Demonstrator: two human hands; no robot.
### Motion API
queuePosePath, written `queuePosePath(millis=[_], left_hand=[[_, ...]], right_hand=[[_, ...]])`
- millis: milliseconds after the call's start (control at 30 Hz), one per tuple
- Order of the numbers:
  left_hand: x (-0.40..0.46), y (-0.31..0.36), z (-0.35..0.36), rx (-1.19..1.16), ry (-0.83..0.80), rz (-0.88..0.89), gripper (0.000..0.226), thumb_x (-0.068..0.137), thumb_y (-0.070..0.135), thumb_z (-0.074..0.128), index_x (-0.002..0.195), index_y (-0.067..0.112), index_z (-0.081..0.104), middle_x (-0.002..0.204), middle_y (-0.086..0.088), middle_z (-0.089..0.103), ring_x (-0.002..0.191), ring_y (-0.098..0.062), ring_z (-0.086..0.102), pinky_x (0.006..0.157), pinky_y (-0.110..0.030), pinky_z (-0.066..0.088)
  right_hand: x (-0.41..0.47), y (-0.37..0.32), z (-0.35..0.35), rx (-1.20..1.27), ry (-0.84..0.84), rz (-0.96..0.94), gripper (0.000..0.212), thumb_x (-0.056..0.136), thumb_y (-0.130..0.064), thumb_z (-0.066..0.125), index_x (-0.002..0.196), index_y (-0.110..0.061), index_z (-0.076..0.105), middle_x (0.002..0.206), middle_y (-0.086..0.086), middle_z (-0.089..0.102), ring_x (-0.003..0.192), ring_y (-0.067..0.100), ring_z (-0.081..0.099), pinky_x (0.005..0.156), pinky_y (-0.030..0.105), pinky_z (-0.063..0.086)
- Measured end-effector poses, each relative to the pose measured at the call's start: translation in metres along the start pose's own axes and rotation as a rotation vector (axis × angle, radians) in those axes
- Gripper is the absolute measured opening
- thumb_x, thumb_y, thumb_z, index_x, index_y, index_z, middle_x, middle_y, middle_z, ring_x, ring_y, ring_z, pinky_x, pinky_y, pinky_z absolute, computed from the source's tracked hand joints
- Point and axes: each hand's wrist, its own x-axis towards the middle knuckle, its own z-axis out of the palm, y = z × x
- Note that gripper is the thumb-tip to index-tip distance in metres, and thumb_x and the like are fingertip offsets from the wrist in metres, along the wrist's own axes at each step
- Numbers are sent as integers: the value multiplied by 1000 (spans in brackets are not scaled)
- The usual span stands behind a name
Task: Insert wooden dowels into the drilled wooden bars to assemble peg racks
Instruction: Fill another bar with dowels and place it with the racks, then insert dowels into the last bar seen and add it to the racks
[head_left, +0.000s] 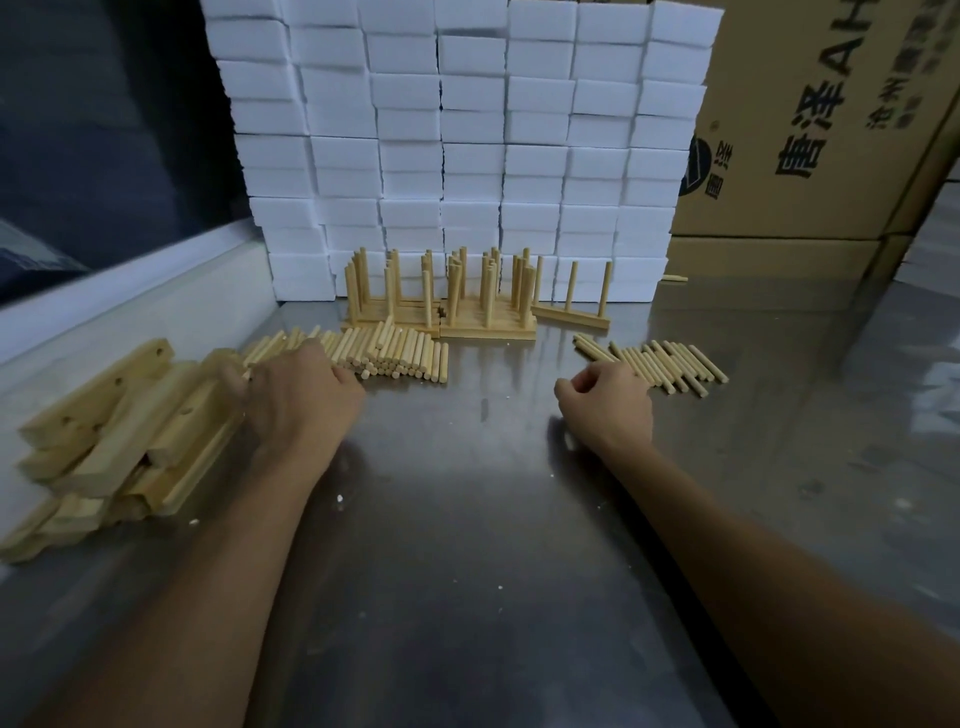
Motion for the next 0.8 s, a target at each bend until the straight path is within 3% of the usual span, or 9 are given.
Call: queuePosePath(millis=[133, 233, 367, 567, 800], left_hand=[[0, -8, 1, 94, -105, -79, 17, 90, 28, 55, 78, 18, 60, 62, -1, 50, 91, -30, 64, 114, -47, 14], [1, -10, 0, 141, -75, -74, 10, 88, 19, 61, 91, 16, 69, 91, -11, 66, 101, -33, 60, 110, -48, 21], [1, -12, -3, 245, -21, -99, 22, 85, 13, 64, 107, 13, 68, 119, -18, 53, 116, -38, 45, 101, -48, 29], [0, -14, -1, 315, -4, -128, 25, 85, 9, 61, 109, 11, 66, 123, -19, 47, 115, -38, 39, 98, -45, 31], [7, -20, -2, 351, -1, -169, 22, 87, 7, 61, 109, 9, 64, 119, -20, 51, 115, -42, 44, 100, -48, 32]], right_hand=[[-2, 0, -2, 18, -44, -8, 15, 92, -24, 64, 78, -17, 64, 74, 3, 69, 73, 21, 69, 73, 37, 58], [-3, 0, -3, 40, -40, -10, 17, 93, -23, 64, 77, -17, 64, 71, 2, 68, 72, 19, 68, 67, 30, 55], [-3, 1, -3, 74, -39, -14, 17, 92, -22, 64, 76, -17, 65, 71, 1, 67, 69, 19, 67, 62, 28, 53], [-1, 4, -3, 119, -28, -17, 18, 92, -22, 66, 74, -18, 65, 71, 0, 66, 70, 20, 67, 68, 36, 58], [0, 8, -1, 149, -36, -20, 18, 92, -23, 66, 74, -20, 64, 72, -2, 65, 68, 14, 63, 61, 24, 50]])
